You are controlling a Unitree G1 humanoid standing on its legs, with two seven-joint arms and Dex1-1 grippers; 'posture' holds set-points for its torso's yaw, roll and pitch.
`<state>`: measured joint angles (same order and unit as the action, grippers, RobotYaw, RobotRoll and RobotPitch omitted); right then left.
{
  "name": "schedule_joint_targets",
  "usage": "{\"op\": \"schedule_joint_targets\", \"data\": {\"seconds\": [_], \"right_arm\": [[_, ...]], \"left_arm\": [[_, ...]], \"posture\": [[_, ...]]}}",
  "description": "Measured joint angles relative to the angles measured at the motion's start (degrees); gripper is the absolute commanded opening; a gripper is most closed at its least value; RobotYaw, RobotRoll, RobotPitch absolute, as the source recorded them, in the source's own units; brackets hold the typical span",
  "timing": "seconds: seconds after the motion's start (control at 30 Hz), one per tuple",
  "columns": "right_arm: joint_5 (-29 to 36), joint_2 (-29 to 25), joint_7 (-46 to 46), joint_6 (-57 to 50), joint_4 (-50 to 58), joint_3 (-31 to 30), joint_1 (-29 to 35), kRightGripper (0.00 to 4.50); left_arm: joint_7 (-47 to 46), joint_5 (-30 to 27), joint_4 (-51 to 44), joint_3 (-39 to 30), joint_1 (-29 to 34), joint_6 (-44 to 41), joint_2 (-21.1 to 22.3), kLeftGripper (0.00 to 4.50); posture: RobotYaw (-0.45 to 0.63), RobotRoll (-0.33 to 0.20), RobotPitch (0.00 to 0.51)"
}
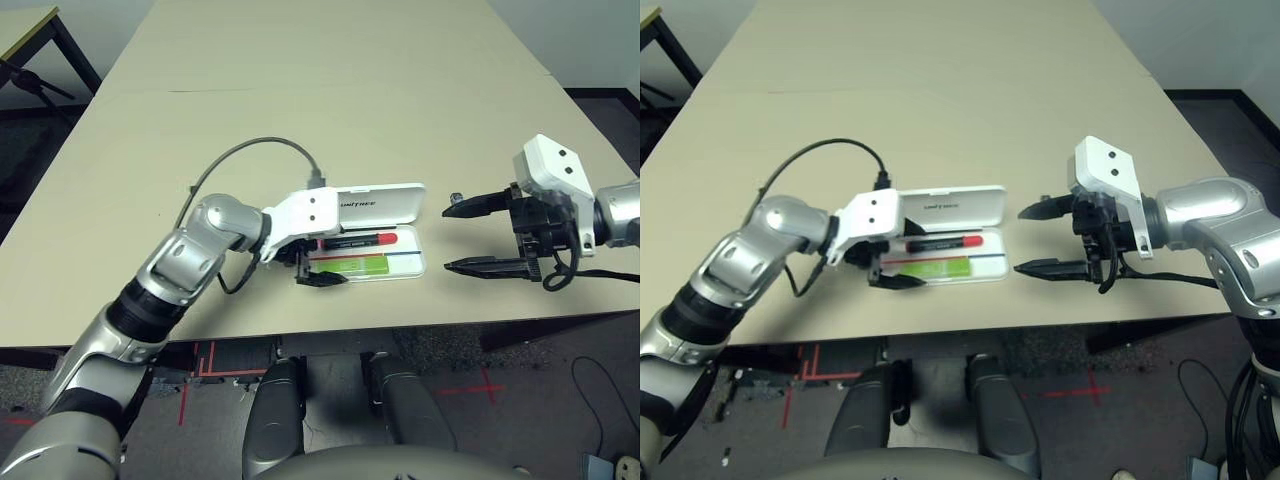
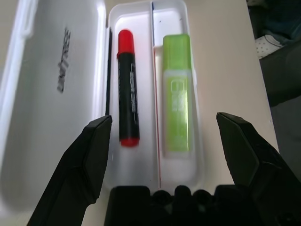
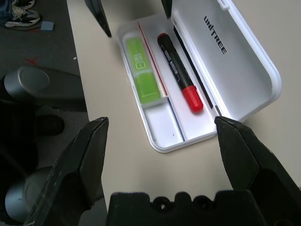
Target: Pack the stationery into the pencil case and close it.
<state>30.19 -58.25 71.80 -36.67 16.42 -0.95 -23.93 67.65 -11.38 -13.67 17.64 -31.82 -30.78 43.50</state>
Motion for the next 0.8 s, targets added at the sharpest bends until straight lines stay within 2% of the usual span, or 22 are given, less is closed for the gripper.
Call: {"op": "schedule_joint_targets", "data": {"seconds": [0.33,0.43,0.63,0.8], "right_arm": [[0.4,-0.3,-0.1,-0.2,-0.7,1.6,0.7,4.50],[0.5,-0.3,-0.1,-0.4,-1.1,1.7,0.6,4.50],[0.5,-0.4,-0.3,-1.7,-2.3,1.7,0.1,4.50],[0.3,-3.2,-1.7,-5.4,-2.2,1.7,-0.2,4.50]], "left_arm": [[0.3,-6.8,-2.9,-16.1,7.9,2.8,7.3,4.47],[0.3,-8.6,-6.1,-17.6,10.3,2.4,8.0,4.47],[-0.4,-12.0,-13.5,-18.9,11.0,-1.2,9.6,4.47],[-0.9,-13.0,-15.2,-18.9,10.9,-3.1,10.9,4.47]], "posture": [[-0.06,0.000,0.180],[-0.06,0.000,0.179],[-0.05,0.000,0.177],[-0.06,0.000,0.177]]}}
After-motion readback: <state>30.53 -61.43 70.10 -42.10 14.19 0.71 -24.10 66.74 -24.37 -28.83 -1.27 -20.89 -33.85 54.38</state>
